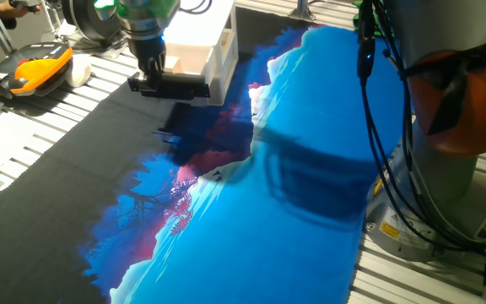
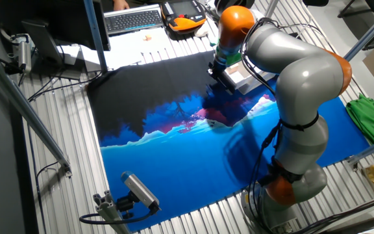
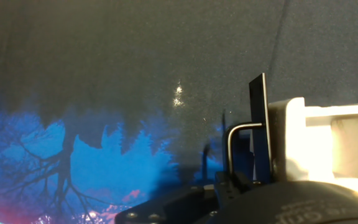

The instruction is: Grasp the handle and open the drawer

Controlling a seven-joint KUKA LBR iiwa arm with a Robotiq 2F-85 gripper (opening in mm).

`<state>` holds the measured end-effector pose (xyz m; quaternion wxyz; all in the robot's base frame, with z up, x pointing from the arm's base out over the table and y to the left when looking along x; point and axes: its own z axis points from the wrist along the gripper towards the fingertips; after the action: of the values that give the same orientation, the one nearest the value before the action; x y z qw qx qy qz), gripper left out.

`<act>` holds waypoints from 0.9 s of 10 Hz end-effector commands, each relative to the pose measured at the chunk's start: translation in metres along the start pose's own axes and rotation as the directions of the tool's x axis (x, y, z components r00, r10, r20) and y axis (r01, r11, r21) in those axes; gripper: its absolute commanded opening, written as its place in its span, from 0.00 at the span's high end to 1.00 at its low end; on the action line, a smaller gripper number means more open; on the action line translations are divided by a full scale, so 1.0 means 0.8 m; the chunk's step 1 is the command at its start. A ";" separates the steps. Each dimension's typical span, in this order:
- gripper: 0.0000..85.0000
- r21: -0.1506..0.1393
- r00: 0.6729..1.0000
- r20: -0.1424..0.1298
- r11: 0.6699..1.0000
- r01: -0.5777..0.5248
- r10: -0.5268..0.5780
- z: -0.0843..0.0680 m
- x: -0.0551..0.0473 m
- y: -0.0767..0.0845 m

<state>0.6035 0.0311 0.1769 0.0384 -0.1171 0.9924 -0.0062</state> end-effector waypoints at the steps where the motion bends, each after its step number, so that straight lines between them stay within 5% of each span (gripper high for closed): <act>1: 1.00 -0.001 1.000 0.000 1.000 -0.002 0.002 0.000 0.000 0.000; 9: 1.00 -0.004 1.000 -0.007 1.000 0.000 0.000 0.002 -0.001 0.015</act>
<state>0.6013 0.0430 0.1753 0.0353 -0.1173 0.9925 -0.0044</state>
